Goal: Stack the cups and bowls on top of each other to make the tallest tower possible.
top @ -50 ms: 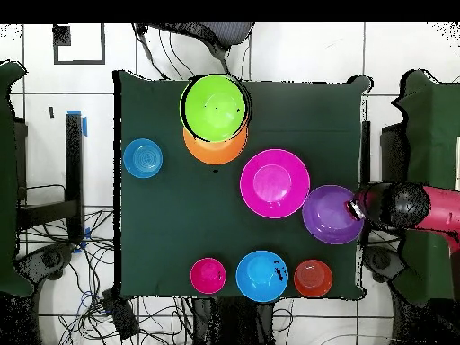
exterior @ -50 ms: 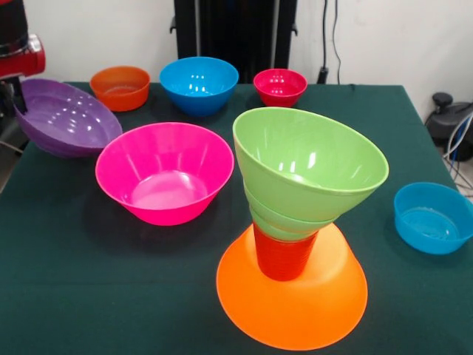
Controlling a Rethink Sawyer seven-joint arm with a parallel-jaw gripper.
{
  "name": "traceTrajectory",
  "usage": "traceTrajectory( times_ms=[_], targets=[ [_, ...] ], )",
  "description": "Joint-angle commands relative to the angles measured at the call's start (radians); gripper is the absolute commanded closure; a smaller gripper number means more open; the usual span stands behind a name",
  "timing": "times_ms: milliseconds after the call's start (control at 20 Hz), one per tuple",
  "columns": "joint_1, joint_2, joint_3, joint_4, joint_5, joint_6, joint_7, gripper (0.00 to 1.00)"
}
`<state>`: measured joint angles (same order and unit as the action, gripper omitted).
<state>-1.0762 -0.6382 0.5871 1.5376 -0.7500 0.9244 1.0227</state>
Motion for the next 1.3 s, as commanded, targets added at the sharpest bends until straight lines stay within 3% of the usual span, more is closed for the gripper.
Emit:
traceTrajectory(
  times_ms=[50,400,1100,1300],
  targets=[
    [0.046,-0.08,0.062,0.064,0.062,0.078,-0.144,1.0],
    [0.051,-0.181,0.078,0.072,0.163,0.149,-0.145,1.0],
    [0.059,-0.276,0.117,0.013,0.334,0.26,-0.101,1.0],
    [0.053,-0.295,0.133,0.015,0.4,0.206,-0.047,1.0]
  ],
)
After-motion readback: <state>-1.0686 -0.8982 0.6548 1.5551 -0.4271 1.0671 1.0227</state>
